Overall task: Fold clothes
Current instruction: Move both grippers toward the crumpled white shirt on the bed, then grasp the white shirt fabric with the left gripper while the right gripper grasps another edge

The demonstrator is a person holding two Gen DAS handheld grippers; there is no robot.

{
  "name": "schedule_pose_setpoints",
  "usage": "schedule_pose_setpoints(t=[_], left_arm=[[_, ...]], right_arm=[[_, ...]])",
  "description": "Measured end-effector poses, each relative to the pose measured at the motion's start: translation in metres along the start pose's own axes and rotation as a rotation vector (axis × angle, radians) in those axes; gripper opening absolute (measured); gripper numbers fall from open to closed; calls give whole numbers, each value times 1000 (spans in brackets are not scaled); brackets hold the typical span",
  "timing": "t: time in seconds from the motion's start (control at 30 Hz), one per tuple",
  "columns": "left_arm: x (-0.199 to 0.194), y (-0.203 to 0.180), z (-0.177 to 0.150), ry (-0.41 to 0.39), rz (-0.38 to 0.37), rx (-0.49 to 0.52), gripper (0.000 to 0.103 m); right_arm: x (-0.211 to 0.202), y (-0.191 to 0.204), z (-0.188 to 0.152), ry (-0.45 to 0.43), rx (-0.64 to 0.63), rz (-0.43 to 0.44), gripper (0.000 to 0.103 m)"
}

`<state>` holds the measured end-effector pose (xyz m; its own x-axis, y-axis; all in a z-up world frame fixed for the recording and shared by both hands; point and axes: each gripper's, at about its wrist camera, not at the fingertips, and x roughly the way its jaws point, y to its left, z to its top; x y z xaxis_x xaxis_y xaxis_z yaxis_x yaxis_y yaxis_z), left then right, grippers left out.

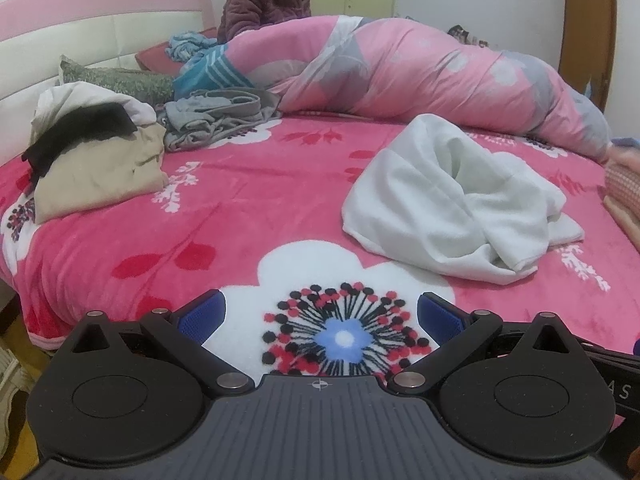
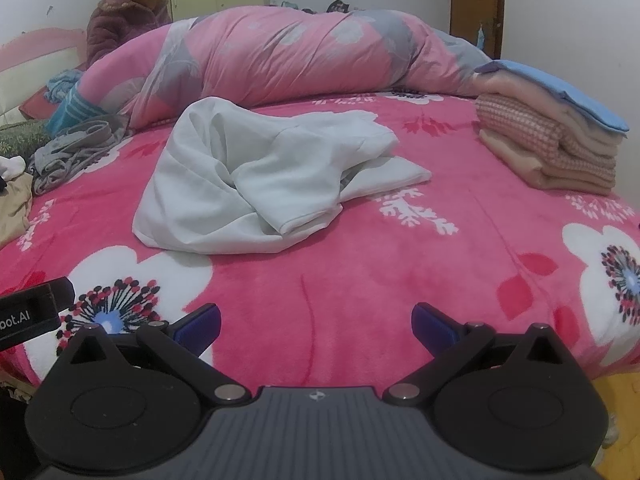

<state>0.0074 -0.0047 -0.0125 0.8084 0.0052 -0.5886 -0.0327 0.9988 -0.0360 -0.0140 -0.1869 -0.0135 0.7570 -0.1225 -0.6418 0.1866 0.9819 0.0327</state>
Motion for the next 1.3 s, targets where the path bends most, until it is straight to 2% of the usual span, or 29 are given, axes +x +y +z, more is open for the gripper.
schedule_pose_setpoints(t=[0.73,0.9,1.07,1.13,1.3], left_arm=[[31,-7,17,29,24,12,103],[43,-9,23,34,10,14,103],[61,-7,33,27,-111,-7,103],[70,-9,41,3,-123,-16,103],[89,-24,70,-106,-143,41,103]], right_arm=[[33,8,29,20,7,18,103],[42,8,35,16,8,24,103],[55,-9,37,-33,0,41,103],[60,-20,39,-73,-10,49,103],[79,-56,63,-213,-31,38,103]])
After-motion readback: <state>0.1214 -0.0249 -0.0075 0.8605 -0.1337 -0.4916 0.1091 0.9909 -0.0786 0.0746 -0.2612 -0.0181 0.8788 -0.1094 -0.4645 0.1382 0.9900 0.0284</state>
